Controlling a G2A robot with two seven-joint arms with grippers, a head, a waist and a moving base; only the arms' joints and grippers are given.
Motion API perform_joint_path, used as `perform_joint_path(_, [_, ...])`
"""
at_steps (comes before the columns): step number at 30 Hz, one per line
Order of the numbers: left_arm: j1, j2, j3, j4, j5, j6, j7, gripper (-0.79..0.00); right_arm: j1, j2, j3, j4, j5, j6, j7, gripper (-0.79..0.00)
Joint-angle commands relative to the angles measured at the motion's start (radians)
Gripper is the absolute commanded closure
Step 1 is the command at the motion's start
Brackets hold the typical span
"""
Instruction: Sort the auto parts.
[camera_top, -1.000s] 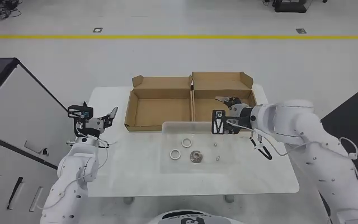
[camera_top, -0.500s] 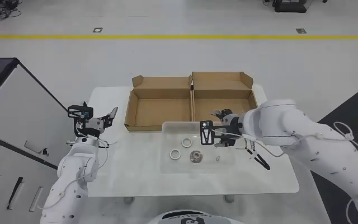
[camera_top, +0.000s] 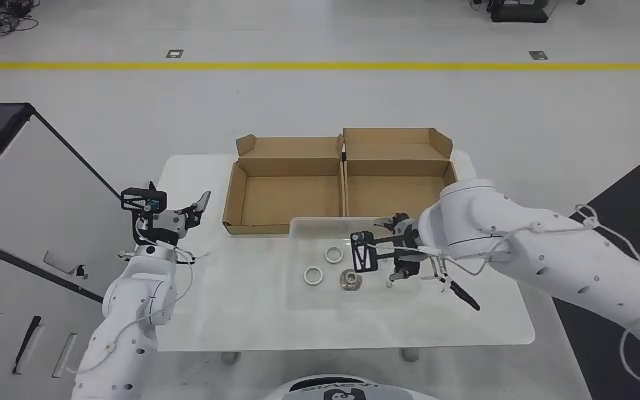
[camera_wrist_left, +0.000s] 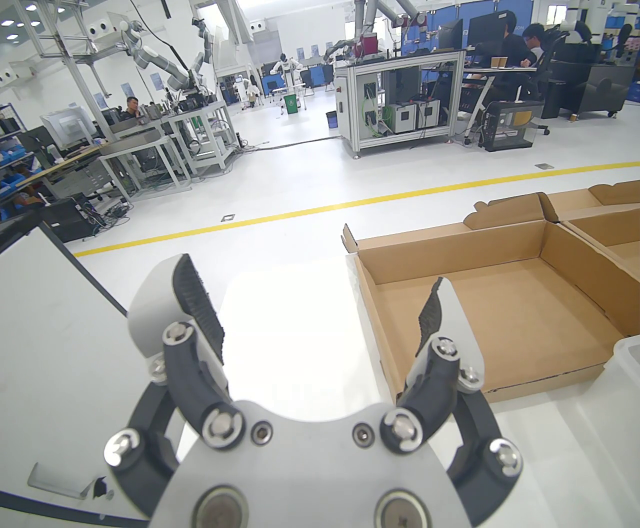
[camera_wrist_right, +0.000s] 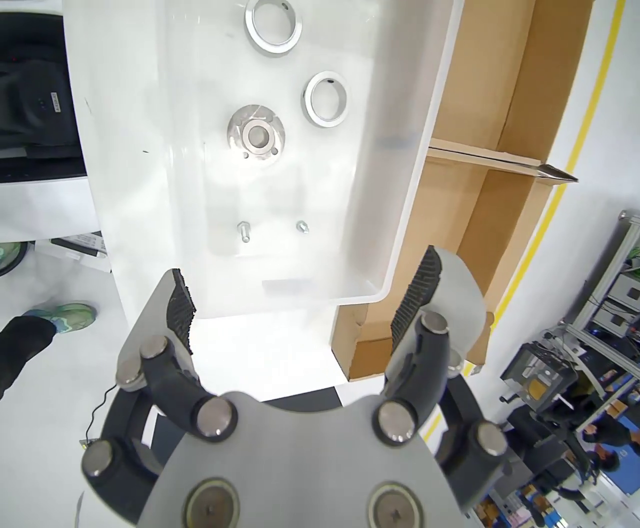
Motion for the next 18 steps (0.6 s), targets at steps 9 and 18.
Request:
perform_joint_path(9, [0.0,0.0,0.0,0.0,0.0,0.0,0.0,-0.785,0.008,-0.051,-0.045,0.087,0.037,0.035,0.006,-0.785])
perform_joint_path(18, [0.0,0.0,0.0,0.0,0.0,0.0,0.0,-0.785,-0.005,-0.086,-0.067,0.153,0.038,0.055,0.015,-0.748])
